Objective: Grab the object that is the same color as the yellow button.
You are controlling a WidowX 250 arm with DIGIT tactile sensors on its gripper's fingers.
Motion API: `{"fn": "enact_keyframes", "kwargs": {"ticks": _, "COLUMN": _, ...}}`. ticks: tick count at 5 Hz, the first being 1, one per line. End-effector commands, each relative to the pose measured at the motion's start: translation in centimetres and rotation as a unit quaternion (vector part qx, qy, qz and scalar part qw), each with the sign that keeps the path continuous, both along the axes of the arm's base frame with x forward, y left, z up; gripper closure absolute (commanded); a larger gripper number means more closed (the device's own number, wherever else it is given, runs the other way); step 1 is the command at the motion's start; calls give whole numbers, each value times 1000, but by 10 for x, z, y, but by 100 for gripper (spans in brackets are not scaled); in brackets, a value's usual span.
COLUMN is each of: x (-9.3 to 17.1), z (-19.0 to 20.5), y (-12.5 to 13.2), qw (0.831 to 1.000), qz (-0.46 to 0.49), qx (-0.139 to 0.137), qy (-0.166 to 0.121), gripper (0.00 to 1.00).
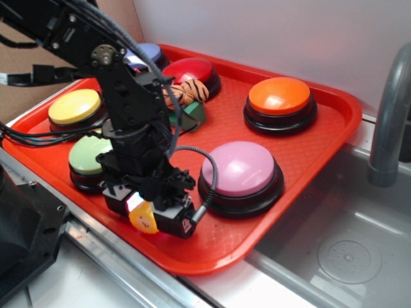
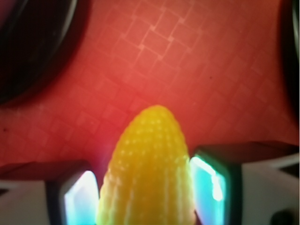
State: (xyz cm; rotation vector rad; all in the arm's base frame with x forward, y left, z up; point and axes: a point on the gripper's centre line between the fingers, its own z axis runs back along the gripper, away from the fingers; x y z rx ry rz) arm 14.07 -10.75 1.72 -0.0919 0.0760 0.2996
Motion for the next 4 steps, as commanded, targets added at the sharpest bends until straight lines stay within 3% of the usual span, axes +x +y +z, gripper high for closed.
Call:
{"fn": "enact_keyframes", "kwargs": {"ticks": 1, "x": 19, "z": 42, "y": 7, "qw": 999, "qz": 25, "qx": 17, "qy": -22, "gripper": 100}}
{"fn": "enact_keyframes", "kwargs": {"ticks": 2, "x": 30, "z": 79, "y": 31, "qw": 998, "qz": 18, "qx": 12, "qy": -50, "gripper": 100}}
{"fn": "enact_keyframes", "kwargs": {"ticks": 4, "x": 51, "z": 140, "y": 74, "qw": 996, "qz": 7, "qx": 35, "qy": -82, "gripper": 100}}
